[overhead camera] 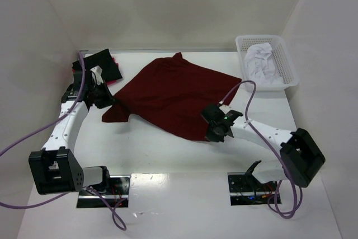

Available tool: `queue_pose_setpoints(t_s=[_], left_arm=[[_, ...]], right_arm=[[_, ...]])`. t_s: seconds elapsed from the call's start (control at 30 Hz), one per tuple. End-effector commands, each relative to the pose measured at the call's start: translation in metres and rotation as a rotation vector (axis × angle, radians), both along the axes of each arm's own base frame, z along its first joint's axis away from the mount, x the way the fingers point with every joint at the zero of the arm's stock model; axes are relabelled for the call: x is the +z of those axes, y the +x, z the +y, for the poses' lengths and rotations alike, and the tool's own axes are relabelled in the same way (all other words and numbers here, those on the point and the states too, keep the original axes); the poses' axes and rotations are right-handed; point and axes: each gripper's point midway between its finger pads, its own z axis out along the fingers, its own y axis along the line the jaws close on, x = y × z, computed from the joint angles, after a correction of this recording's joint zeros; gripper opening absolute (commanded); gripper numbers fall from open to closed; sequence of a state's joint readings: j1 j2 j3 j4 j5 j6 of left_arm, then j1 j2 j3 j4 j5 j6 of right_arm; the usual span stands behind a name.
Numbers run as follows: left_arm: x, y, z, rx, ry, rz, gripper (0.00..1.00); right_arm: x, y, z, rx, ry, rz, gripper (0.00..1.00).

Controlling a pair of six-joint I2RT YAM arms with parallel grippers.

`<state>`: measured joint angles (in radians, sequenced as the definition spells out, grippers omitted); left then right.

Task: Fold and stack the t-shirts
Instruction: Flatten out the tshirt

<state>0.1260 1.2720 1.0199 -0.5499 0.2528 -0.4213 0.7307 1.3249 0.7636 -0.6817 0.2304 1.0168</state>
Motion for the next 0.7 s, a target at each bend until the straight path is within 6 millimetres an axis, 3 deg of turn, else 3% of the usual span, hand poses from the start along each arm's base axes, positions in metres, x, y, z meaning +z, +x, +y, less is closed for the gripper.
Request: queue_pose_setpoints(t_s=[0.0, 0.17, 0.27, 0.3, 0.4, 0.43, 0.53, 0.57, 0.63, 0.67], left_arm=[[0.008, 0.001, 0.005, 0.014, 0.015, -0.036, 0.07], [0.008, 0.001, 0.007, 0.020, 0.022, -0.035, 0.07], [0.013, 0.000, 0.007, 0.021, 0.024, -0.053, 0.01], [0.013, 0.000, 0.007, 0.021, 0.024, -0.053, 0.00], [0.038, 0.000, 0.007, 0.021, 0.033, -0.122, 0.00], [0.050, -0.001, 0.008, 0.027, 0.042, -0.149, 0.00], [0.111, 0.003, 0.009, 0.030, 0.062, -0.305, 0.00], [0.129, 0.003, 0.010, 0.032, 0.079, -0.352, 0.00], [0.185, -0.001, 0.010, 0.035, 0.099, -0.492, 0.00], [0.205, -0.005, 0.011, 0.043, 0.110, -0.547, 0.00]], right_arm=[[0.059, 0.032, -0.001, -0.072, 0.012, -0.189, 0.00], [0.084, 0.044, -0.010, -0.144, 0.021, -0.275, 0.00], [0.103, 0.062, -0.020, -0.177, 0.036, -0.335, 0.00], [0.114, 0.070, -0.021, -0.177, 0.039, -0.367, 0.00], [0.152, 0.091, -0.032, -0.196, 0.034, -0.459, 0.00], [0.162, 0.099, -0.043, -0.197, 0.010, -0.482, 0.00], [0.213, 0.125, -0.057, -0.222, 0.015, -0.603, 0.00], [0.240, 0.132, -0.062, -0.210, 0.012, -0.661, 0.00], [0.269, 0.143, -0.062, -0.186, 0.013, -0.726, 0.00], [0.294, 0.147, -0.065, -0.166, 0.005, -0.778, 0.00]])
